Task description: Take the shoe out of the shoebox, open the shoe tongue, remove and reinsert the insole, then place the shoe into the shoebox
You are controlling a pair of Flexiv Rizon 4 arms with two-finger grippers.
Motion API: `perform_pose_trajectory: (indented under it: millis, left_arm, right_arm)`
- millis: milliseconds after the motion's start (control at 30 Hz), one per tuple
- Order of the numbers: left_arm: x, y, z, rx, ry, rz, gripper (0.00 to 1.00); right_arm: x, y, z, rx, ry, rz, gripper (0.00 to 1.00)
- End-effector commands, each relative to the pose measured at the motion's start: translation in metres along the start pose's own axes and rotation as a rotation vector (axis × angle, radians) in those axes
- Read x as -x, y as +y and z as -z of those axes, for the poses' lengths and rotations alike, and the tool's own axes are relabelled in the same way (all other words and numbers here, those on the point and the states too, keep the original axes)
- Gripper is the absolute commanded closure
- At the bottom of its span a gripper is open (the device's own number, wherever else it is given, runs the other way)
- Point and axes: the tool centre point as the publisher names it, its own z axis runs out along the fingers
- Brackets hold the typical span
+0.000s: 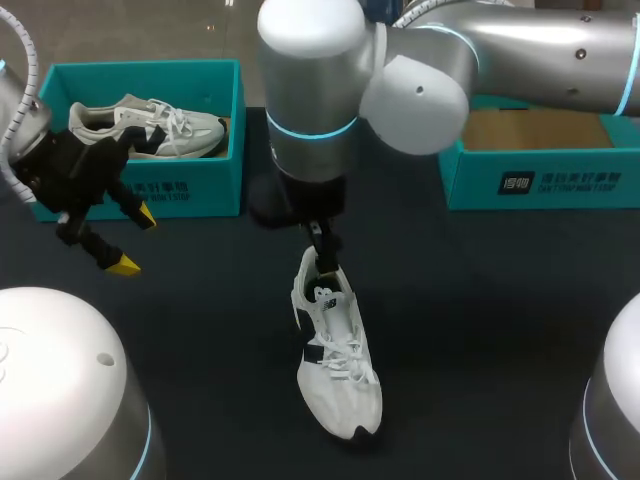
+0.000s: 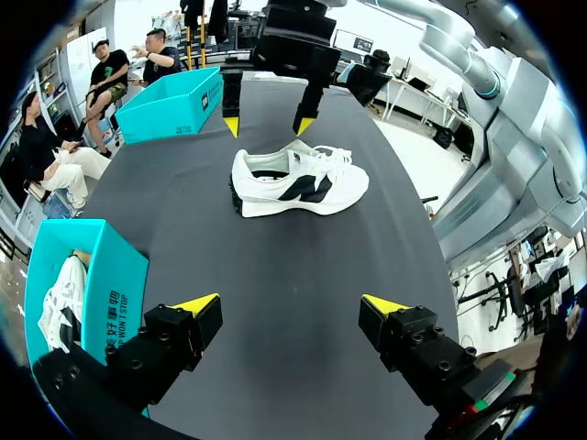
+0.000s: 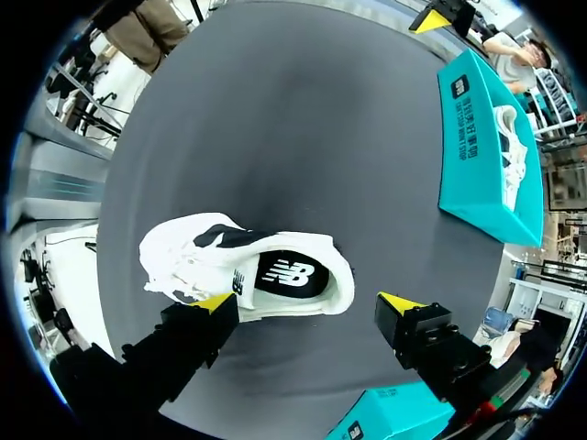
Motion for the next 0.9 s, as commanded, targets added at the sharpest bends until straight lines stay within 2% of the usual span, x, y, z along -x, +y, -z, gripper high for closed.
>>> perform_pose_trajectory:
  millis: [33, 467, 900]
  left_arm:
    - [0.000, 0.000, 0.000, 0.002, 0.001, 0.000, 0.00]
    - [0.000, 0.000, 0.000, 0.002, 0.001, 0.000, 0.00]
    - [0.000, 0.000, 0.000, 0.002, 0.001, 0.000, 0.00]
  right_arm:
    - [0.010, -0.003, -0.002, -0.009, 0.012, -0.009, 0.00]
    - [0.025, -0.011, -0.014, -0.012, 0.029, -0.049, 0.00]
    - [0.034, -0.012, -0.059, 0.036, 0.051, -0.070, 0.00]
